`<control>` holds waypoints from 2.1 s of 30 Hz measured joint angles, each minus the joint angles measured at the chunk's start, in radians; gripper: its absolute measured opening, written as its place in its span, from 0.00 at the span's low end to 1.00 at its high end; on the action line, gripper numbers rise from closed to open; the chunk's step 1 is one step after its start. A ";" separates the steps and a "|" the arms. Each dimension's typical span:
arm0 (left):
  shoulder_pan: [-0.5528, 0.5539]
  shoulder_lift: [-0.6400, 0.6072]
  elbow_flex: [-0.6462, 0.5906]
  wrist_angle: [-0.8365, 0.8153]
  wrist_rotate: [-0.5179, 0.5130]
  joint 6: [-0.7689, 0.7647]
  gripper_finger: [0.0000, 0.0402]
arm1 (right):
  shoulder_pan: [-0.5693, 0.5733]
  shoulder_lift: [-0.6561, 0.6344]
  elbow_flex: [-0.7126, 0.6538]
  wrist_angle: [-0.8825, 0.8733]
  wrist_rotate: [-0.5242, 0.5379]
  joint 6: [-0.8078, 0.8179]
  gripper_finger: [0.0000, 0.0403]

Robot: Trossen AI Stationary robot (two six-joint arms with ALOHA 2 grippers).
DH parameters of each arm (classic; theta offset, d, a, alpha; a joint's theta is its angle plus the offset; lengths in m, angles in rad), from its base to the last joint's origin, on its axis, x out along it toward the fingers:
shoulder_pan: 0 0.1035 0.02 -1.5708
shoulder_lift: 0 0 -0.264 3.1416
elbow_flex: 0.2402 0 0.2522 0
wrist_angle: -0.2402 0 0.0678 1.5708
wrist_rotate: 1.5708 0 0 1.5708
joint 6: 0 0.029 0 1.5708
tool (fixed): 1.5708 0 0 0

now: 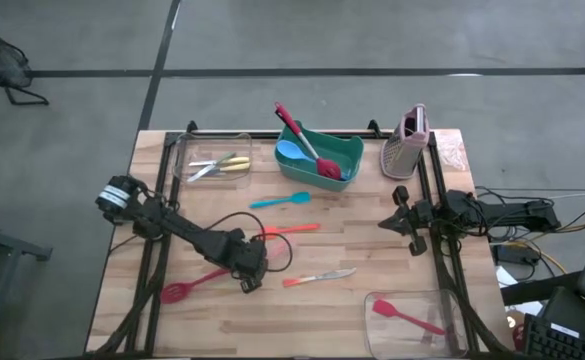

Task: Pick & Place Kitchen Items
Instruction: Put the pink spatula into the bottom transparent bin

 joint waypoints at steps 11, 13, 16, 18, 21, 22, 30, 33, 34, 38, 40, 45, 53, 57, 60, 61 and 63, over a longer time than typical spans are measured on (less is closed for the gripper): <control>-0.001 -0.109 0.001 -0.010 -0.063 0.094 0.06 | 0.000 0.000 0.000 0.000 0.000 0.000 0.02; 0.001 -0.149 -0.003 -0.039 -0.100 0.099 0.06 | 0.000 0.000 0.000 0.000 0.000 0.000 0.02; 0.007 -0.237 0.000 -0.107 -0.181 0.088 0.06 | 0.000 0.000 0.000 0.000 0.000 0.000 0.02; 0.008 -0.291 0.000 -0.190 -0.247 0.057 0.06 | 0.000 0.000 0.000 0.000 0.000 0.000 0.02; 0.019 -0.372 -0.001 -0.309 -0.366 -0.014 0.06 | 0.000 0.000 0.000 0.000 0.000 0.000 0.02; 0.029 -0.401 0.000 -0.363 -0.401 -0.047 0.06 | 0.000 0.000 0.000 0.000 0.000 0.000 0.02; 0.239 -0.548 -0.002 -0.616 -0.575 -0.036 0.08 | 0.000 0.000 0.000 0.000 0.000 0.000 0.02; 0.363 -0.575 -0.002 -0.614 -0.578 0.119 0.07 | 0.000 0.000 0.000 0.000 0.000 0.000 0.02; 0.412 -0.580 -0.002 -0.615 -0.569 0.168 0.07 | 0.000 0.000 0.000 0.000 0.000 0.000 0.02; 0.628 -0.577 -0.003 -0.612 -0.510 0.296 0.08 | 0.000 0.000 0.000 0.000 0.000 0.000 0.02; 0.714 -0.571 -0.011 -0.582 -0.479 0.383 0.08 | 0.000 0.000 0.000 0.000 0.000 0.000 0.02; 0.841 -0.553 -0.056 -0.476 -0.455 0.536 0.08 | 0.000 0.000 0.000 0.000 0.000 0.000 0.02; 0.870 -0.546 -0.112 -0.378 -0.453 0.574 0.13 | 0.000 0.000 0.000 0.000 0.000 0.000 0.02; 0.870 -0.546 -0.115 -0.371 -0.453 0.580 0.23 | 0.000 0.000 0.000 0.000 0.000 0.000 0.02; 0.870 -0.546 -0.113 -0.370 -0.456 0.579 0.31 | 0.000 0.000 0.000 0.000 0.000 0.000 0.02; 0.870 -0.546 -0.110 -0.368 -0.457 0.579 0.34 | 0.000 0.000 0.000 0.000 0.000 0.000 0.02; 0.867 -0.547 -0.104 -0.361 -0.459 0.579 0.38 | 0.000 0.000 0.000 0.000 0.000 0.000 0.02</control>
